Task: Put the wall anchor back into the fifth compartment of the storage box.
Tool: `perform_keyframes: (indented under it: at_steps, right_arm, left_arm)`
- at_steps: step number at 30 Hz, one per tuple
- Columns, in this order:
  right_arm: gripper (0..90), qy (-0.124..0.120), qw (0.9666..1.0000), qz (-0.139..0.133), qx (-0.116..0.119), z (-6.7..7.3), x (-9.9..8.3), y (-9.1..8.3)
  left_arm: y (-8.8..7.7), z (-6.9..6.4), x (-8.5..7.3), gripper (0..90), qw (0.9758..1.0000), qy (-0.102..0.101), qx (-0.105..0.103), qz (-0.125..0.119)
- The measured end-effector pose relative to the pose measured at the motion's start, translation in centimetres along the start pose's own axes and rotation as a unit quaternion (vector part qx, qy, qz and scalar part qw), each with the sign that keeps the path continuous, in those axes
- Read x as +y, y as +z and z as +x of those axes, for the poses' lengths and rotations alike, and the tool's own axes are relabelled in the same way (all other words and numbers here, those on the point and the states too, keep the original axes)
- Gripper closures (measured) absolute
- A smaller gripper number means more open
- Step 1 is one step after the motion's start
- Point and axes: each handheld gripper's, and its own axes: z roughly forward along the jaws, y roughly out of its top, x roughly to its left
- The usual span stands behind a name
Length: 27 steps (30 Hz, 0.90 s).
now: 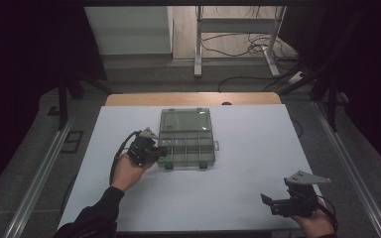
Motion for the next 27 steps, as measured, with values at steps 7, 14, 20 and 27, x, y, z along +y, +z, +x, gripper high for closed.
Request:
perform_keyframes:
  at_steps: [7, 14, 20, 27]
  right_arm:
    - [0.4, -0.001, 1.0, 0.001, 0.0, 0.0, 0.0, 0.0]
    - [0.4, -0.001, 1.0, 0.0, 0.001, 0.0, 0.0, 0.0]
    - [0.4, -0.001, 1.0, -0.002, 0.001, 0.0, 0.0, -0.1]
    - [0.3, -0.001, 1.0, -0.007, 0.002, 0.0, 0.0, -0.1]
  left_arm:
    - [1.1, 0.5, -0.2, 81.7, 0.9999, -0.006, 0.004, 0.008]
    - [0.8, 0.5, -0.2, 71.5, 0.9999, -0.015, 0.001, -0.003]
    - [0.0, 0.5, -0.3, 59.1, 0.9998, -0.018, -0.003, -0.012]
    - [-1.2, 0.4, -0.6, 45.2, 0.9993, -0.024, -0.014, -0.023]
